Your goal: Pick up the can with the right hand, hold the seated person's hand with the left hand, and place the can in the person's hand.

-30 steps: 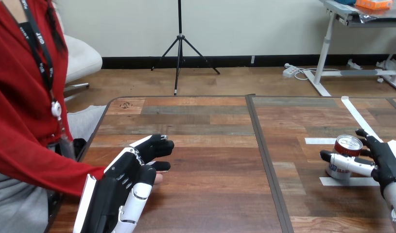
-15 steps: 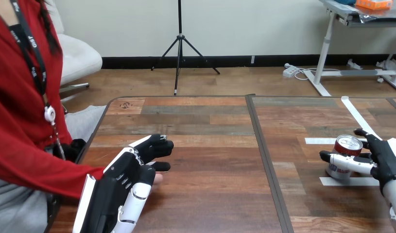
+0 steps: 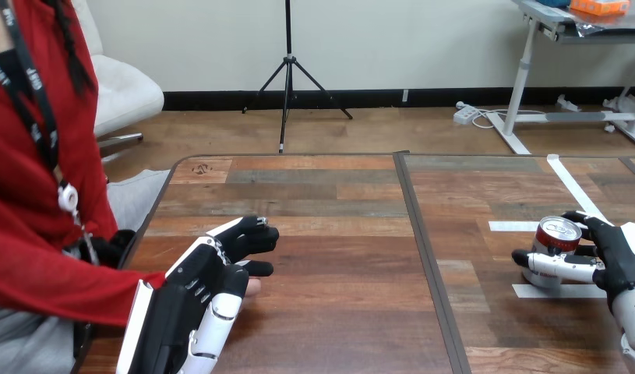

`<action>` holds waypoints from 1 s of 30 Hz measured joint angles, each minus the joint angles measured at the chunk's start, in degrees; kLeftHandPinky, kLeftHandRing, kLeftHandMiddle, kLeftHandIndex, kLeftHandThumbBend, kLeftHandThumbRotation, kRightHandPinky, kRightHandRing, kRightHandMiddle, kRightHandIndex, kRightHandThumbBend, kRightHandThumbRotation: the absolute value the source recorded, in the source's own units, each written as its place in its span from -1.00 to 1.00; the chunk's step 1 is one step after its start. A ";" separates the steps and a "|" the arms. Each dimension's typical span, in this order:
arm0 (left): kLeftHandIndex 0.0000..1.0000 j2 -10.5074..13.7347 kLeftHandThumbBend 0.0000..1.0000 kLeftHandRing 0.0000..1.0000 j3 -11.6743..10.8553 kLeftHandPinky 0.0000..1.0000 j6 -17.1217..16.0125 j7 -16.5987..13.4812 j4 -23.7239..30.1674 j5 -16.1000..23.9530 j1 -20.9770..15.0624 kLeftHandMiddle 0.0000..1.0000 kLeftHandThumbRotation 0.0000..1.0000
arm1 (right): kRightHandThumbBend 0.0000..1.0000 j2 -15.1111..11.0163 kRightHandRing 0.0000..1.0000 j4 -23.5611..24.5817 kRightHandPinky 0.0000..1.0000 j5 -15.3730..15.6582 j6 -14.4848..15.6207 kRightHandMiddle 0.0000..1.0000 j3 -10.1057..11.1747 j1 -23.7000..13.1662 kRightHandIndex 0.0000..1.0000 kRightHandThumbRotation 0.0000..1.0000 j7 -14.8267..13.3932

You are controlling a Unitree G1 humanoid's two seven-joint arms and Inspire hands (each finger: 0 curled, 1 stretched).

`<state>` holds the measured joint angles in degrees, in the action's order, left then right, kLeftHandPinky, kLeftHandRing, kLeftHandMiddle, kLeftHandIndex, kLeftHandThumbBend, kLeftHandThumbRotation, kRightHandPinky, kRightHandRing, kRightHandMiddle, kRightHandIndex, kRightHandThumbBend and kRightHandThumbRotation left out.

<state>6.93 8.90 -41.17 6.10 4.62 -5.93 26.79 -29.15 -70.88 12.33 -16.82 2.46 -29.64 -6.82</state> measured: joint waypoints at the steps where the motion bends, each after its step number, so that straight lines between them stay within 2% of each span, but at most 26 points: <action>1: 0.46 0.00 0.01 0.50 -0.01 0.31 0.00 0.00 0.00 0.03 0.00 0.46 0.58 | 0.88 0.01 0.52 -0.02 0.37 0.03 0.00 0.57 -0.04 0.00 0.60 -0.75 -0.09; 14: 0.46 0.00 0.00 0.48 -0.08 0.29 0.00 0.01 0.00 0.01 0.02 0.45 0.58 | 0.69 0.15 0.43 -0.35 0.30 0.49 0.06 0.47 -0.49 0.00 0.48 -0.97 -1.77; 26: 0.45 0.00 0.02 0.49 -0.09 0.30 0.00 0.04 0.00 -0.23 0.03 0.45 0.57 | 0.56 0.20 0.40 -0.45 0.29 0.87 0.18 0.43 -0.63 -0.01 0.42 -1.00 -2.36; 30: 0.46 0.00 0.03 0.49 -0.12 0.30 0.00 0.03 0.00 -0.21 0.03 0.45 0.57 | 0.52 0.24 0.35 -0.56 0.23 0.90 0.23 0.39 -0.65 -0.07 0.39 -1.00 -2.50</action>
<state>6.93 8.78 -41.17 6.13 4.62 -6.15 26.83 -28.90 -71.45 13.23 -16.60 1.81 -29.71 -9.32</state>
